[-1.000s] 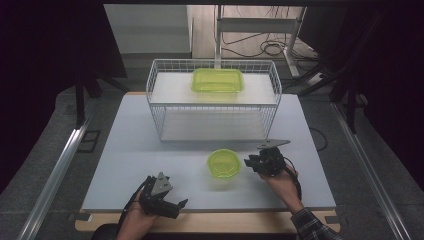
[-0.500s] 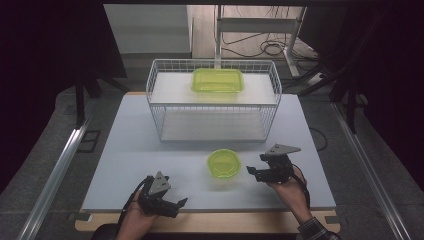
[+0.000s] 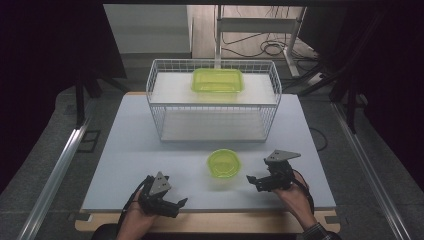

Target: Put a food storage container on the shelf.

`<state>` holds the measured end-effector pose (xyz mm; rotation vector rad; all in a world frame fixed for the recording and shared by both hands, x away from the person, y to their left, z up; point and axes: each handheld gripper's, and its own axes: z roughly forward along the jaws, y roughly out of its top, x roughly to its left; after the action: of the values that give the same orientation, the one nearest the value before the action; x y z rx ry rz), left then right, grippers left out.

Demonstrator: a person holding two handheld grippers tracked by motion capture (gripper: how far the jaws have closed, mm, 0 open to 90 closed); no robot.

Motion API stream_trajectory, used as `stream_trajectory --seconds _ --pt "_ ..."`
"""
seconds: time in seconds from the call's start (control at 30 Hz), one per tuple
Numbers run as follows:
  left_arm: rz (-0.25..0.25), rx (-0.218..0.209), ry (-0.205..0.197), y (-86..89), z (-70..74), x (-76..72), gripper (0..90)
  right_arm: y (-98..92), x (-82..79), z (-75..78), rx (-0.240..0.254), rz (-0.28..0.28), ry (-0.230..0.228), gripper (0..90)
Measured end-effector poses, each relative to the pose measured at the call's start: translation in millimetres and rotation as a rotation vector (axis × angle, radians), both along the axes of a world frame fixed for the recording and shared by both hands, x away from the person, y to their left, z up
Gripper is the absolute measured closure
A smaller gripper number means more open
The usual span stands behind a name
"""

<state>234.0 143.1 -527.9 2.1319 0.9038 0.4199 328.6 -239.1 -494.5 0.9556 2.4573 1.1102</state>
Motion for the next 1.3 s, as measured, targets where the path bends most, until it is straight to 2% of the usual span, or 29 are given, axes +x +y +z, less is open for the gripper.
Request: stream_trajectory --seconds 0.1,0.17,0.37,0.5,0.67,0.77,0.83,0.87,0.97,1.13,1.3 --pt "0.0 0.001 -0.001 0.0 -0.1 0.0 4.5 0.3 0.5 0.4 0.004 0.001 0.0 3.8" --pt "0.0 0.002 -0.003 0.0 0.0 0.0 4.5 0.6 2.6 1.6 0.033 -0.006 0.013 3.9" --pt "0.002 0.005 -0.002 -0.8 -0.4 0.2 4.5 4.2 9.3 8.2 0.093 -0.02 0.096 4.1" --pt "0.002 0.006 -0.003 -1.1 -0.6 0.4 4.5 8.1 13.1 11.5 0.111 -0.021 0.123 4.3" --pt "0.005 0.007 -0.001 -1.1 -0.8 0.6 4.5 14.8 20.4 17.5 0.128 -0.02 0.162 15.1" --pt "0.003 0.01 -0.001 -1.6 -1.0 0.7 4.5 15.9 27.8 21.1 0.177 -0.018 0.198 25.9" --pt "0.002 0.013 -0.001 -1.8 -1.1 0.8 4.6 15.8 30.4 21.1 0.193 -0.015 0.215 27.7" --pt "0.001 0.016 -0.001 -2.1 -1.3 1.0 4.6 17.1 35.7 20.8 0.204 -0.017 0.249 33.7" --pt "0.0 0.018 0.0 -2.4 -1.5 1.1 4.6 21.5 43.5 18.6 0.236 -0.009 0.31 40.7" --pt "0.001 0.019 0.003 -2.2 -1.8 1.1 4.6 30.0 55.9 13.1 0.235 -0.004 0.366 48.7" --pt "-0.001 0.02 0.003 -2.1 -1.8 0.8 4.7 31.2 65.3 6.7 0.275 -0.012 0.43 55.2"
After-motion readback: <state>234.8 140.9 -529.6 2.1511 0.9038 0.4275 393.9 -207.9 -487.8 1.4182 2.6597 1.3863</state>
